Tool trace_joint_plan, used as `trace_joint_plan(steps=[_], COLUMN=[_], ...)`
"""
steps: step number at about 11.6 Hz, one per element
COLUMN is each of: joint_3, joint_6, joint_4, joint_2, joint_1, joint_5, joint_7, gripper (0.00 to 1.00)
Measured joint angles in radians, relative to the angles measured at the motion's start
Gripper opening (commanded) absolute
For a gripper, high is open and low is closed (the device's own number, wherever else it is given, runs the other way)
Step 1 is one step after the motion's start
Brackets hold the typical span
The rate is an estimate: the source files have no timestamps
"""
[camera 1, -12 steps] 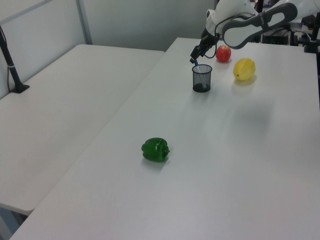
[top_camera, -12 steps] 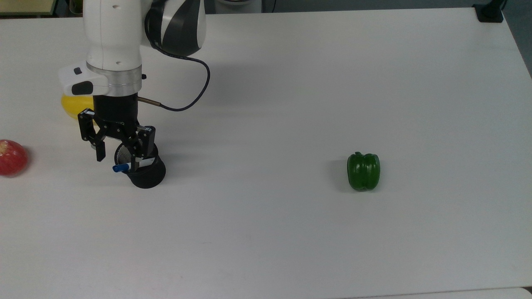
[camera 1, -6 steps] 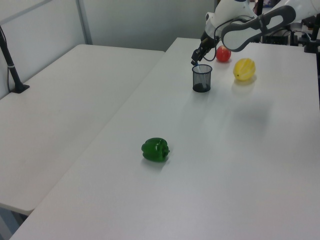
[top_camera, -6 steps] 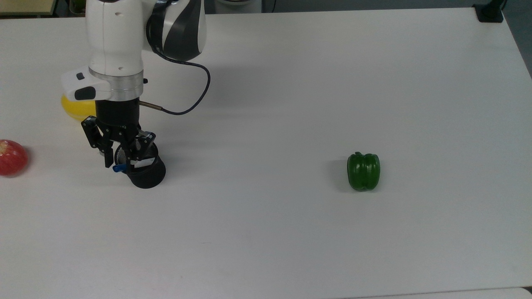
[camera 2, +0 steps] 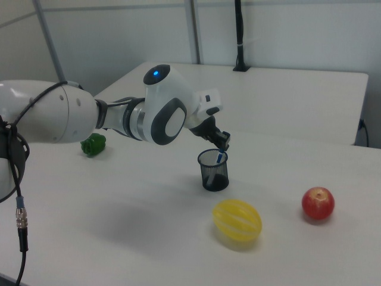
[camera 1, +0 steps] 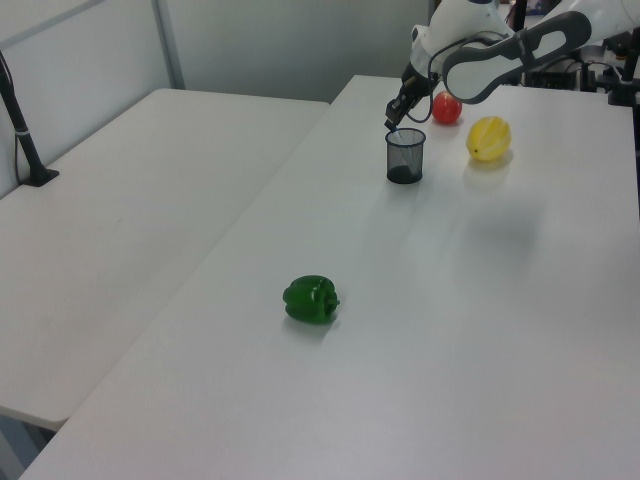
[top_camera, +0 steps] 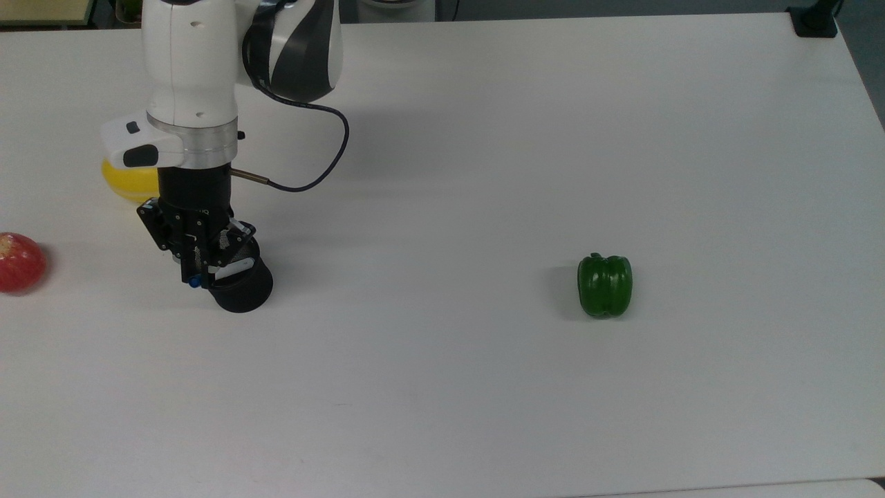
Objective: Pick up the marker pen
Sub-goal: 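Close the gripper on the white marker's upper end, then lift the marker straight up out of the pen cup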
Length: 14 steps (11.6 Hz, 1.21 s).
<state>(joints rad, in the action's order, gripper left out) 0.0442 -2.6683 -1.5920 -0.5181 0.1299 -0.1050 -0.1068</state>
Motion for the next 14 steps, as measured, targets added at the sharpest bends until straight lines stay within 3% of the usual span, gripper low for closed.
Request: trace_joint_plan(steps=[6,14], joint_3=[0.000,0.000], joint_6=[0.000,0.000], joint_4=[0.007,0.041], joint_2=[0.000,0.071], joint_1=[0.001,0.002], joint_5=[0.000,0.000], joint_7=[0.000,0.000], gripper=[0.09,0.07])
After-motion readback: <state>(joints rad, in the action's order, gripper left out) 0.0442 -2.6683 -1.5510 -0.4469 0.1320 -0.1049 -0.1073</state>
